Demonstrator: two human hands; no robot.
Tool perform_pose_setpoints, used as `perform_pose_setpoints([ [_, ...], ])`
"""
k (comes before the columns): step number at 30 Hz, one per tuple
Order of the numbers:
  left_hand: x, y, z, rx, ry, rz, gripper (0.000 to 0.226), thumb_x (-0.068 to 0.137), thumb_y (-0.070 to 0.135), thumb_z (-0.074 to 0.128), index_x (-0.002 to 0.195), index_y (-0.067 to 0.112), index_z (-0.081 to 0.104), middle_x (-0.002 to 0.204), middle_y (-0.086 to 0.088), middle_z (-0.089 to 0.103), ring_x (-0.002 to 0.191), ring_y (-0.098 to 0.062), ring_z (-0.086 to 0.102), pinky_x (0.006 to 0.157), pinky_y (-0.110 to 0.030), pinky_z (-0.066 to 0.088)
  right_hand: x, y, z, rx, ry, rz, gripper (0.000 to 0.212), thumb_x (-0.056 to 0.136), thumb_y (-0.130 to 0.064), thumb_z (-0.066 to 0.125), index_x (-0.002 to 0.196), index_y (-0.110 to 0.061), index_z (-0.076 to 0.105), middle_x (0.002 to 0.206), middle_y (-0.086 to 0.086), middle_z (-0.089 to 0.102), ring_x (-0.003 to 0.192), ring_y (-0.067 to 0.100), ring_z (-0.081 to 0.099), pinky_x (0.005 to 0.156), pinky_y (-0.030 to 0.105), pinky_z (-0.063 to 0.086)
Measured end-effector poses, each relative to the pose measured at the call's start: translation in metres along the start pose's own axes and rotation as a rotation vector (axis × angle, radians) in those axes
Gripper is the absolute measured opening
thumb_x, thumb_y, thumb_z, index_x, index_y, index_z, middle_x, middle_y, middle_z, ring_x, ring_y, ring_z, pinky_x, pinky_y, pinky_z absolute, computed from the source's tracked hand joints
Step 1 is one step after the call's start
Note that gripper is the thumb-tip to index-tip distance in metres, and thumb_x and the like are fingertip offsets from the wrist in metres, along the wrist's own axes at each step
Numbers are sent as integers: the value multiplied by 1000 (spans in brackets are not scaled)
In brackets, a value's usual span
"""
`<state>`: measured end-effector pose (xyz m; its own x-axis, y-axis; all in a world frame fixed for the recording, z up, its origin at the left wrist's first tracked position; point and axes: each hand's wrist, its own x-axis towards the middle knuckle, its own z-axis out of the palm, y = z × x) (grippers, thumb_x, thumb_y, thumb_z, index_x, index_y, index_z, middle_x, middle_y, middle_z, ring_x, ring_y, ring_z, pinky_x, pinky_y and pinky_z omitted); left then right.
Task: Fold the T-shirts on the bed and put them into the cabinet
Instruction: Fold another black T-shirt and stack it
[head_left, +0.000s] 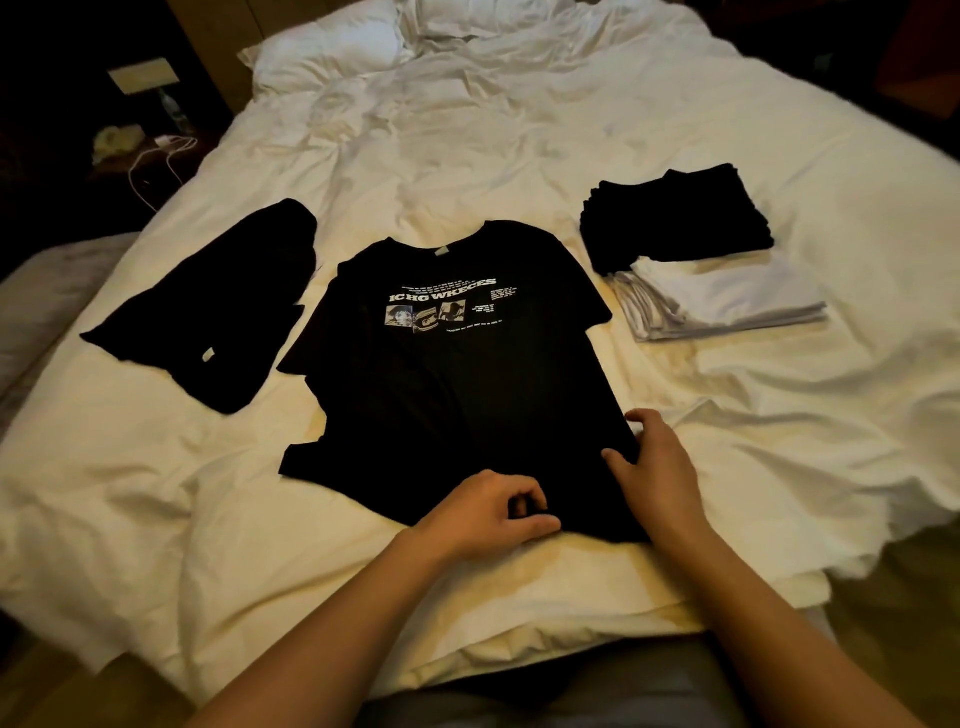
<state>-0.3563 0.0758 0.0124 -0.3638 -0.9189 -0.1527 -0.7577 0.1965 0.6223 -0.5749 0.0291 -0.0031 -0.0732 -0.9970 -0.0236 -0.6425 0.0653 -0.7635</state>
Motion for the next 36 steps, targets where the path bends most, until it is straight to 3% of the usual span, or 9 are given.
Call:
perform_pose_setpoints([
  [5, -16, -17, -3, 116, 178, 77, 42, 84, 69, 60, 97, 30, 67, 87, 17, 61, 82, -2, 56, 74, -29, 50, -13, -19, 20, -198, 106, -403, 39, 79, -24, 79, 113, -14, 65, 111, 7, 60, 105, 29, 55, 85, 39, 44],
  [7, -23, -24, -3, 177, 200, 125, 53, 80, 75, 62, 101, 27, 68, 92, 17, 58, 87, -3, 53, 79, -26, 47, -21, -28, 26, -214, -68, -515, 35, 80, -39, 75, 106, -17, 67, 105, 1, 62, 101, 24, 57, 83, 37, 45],
  [9, -29, -28, 0, 236, 185, 153, 59, 76, 76, 65, 105, 26, 70, 97, 15, 56, 92, -5, 51, 82, -24, 44, -29, -33, 29, -306, -322, -529, 58, 75, -67, 58, 112, -23, 66, 110, -6, 62, 107, 19, 54, 89, 34, 44],
  [13, -31, -31, 14, 274, 217, 253, 29, 88, 47, 67, 104, 24, 73, 98, 9, 62, 90, -8, 53, 80, -27, 46, -40, -16, 24, -500, -597, -518, 90, 61, -78, 46, 137, -30, 51, 136, -8, 48, 129, 16, 40, 103, 34, 32],
  [17, -28, -23, 20, 186, 222, 241, 23, 96, 34, 60, 115, 24, 69, 109, 10, 68, 99, -8, 61, 85, -26, 50, -41, 11, 12, -503, -346, -621, 39, 70, -31, 55, 104, -23, 71, 94, -1, 65, 88, 27, 65, 69, 36, 49],
  [23, -27, -7, 20, 206, 168, 256, 25, 96, 40, 57, 114, 25, 67, 106, 10, 67, 99, -7, 61, 81, -27, 51, -41, 11, -11, -445, -261, -640, 34, 71, -33, 47, 88, -20, 74, 78, -1, 60, 69, 24, 62, 57, 32, 48],
  [29, -47, -26, 24, 202, 183, 206, 39, 92, 60, 58, 104, 23, 68, 95, 11, 64, 89, -6, 57, 77, -25, 46, -58, -8, 6, -445, -363, -553, 47, 76, -53, 49, 109, -26, 69, 103, -7, 60, 96, 15, 56, 81, 30, 43],
  [33, -67, -45, 12, 212, 317, 160, 21, 90, 39, 61, 102, 23, 68, 97, 10, 63, 92, -8, 55, 83, -32, 43, -66, -35, 32, -458, -460, -649, 58, 82, -61, 49, 128, -27, 60, 125, -7, 53, 116, 13, 48, 97, 29, 37],
  [36, -81, -63, -5, 175, 368, 81, 33, 76, 23, 57, 106, 19, 68, 105, 7, 63, 103, -10, 57, 102, -33, 41, -71, -51, 56, -483, -514, -729, 56, 87, -57, 55, 133, -25, 57, 132, -4, 51, 122, 17, 46, 102, 32, 36],
])
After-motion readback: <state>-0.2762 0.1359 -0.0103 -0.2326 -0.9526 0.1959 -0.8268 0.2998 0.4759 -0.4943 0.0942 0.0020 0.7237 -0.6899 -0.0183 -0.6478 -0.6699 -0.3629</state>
